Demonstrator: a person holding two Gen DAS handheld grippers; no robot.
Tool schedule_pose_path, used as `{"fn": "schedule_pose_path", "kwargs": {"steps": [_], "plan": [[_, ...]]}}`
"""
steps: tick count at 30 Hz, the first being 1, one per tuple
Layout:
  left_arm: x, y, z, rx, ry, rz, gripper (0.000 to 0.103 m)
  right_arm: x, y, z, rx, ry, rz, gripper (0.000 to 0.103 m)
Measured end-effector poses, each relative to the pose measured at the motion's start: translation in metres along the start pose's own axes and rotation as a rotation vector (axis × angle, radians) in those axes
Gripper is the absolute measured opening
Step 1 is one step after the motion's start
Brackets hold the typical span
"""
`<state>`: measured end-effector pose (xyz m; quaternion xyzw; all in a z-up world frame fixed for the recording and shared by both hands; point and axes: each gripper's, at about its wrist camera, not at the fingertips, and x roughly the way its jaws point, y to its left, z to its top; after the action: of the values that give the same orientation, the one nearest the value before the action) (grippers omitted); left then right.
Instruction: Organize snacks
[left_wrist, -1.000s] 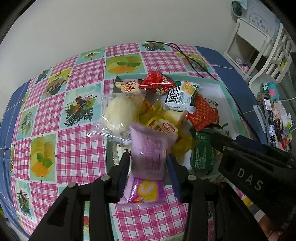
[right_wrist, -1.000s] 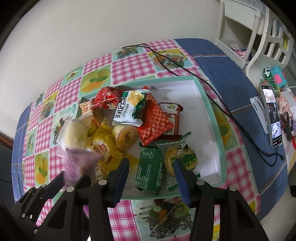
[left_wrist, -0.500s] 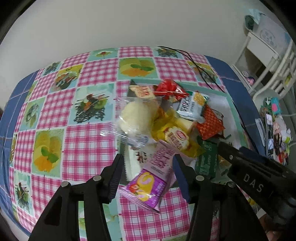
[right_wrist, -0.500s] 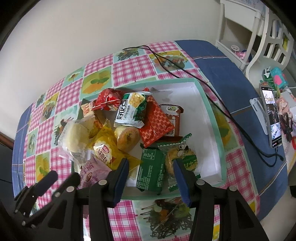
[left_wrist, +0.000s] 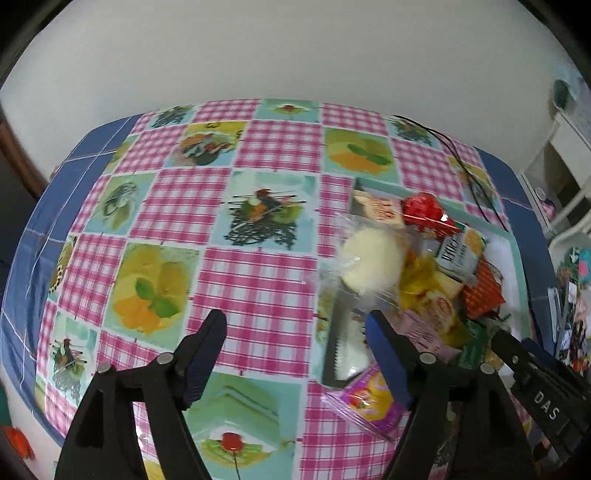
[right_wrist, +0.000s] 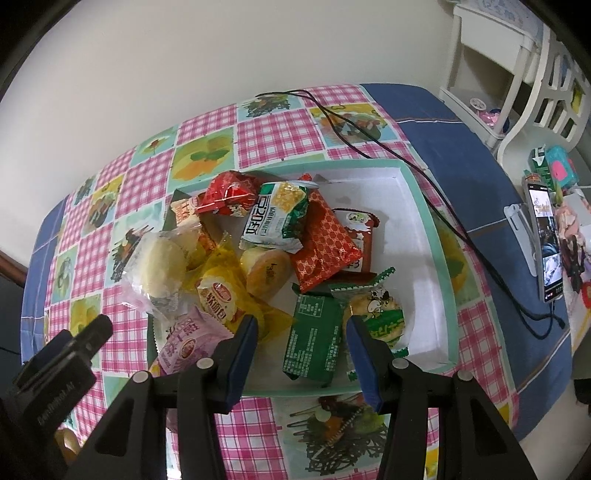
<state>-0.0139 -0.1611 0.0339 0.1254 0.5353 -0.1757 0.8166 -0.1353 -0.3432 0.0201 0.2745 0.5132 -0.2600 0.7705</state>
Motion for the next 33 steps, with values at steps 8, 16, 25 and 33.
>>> {"fn": "schedule_pose_path", "kwargs": {"steps": [8, 16, 25, 33], "plan": [[0.008, 0.011, 0.002, -0.012, 0.009, 0.095, 0.090, 0.001, 0.010, 0.000, -0.040, -0.007, -0.005, 0.075], [0.009, 0.020, 0.005, -0.036, 0.002, 0.084, 0.090, 0.000, 0.017, -0.001, -0.066, -0.032, -0.018, 0.088], [0.002, 0.029, 0.009, -0.075, -0.065, 0.113, 0.090, -0.004, 0.020, -0.001, -0.077, -0.068, -0.025, 0.103], [0.003, 0.025, 0.005, -0.030, -0.081, 0.182, 0.090, -0.005, 0.025, -0.002, -0.085, -0.078, -0.018, 0.103]]}}
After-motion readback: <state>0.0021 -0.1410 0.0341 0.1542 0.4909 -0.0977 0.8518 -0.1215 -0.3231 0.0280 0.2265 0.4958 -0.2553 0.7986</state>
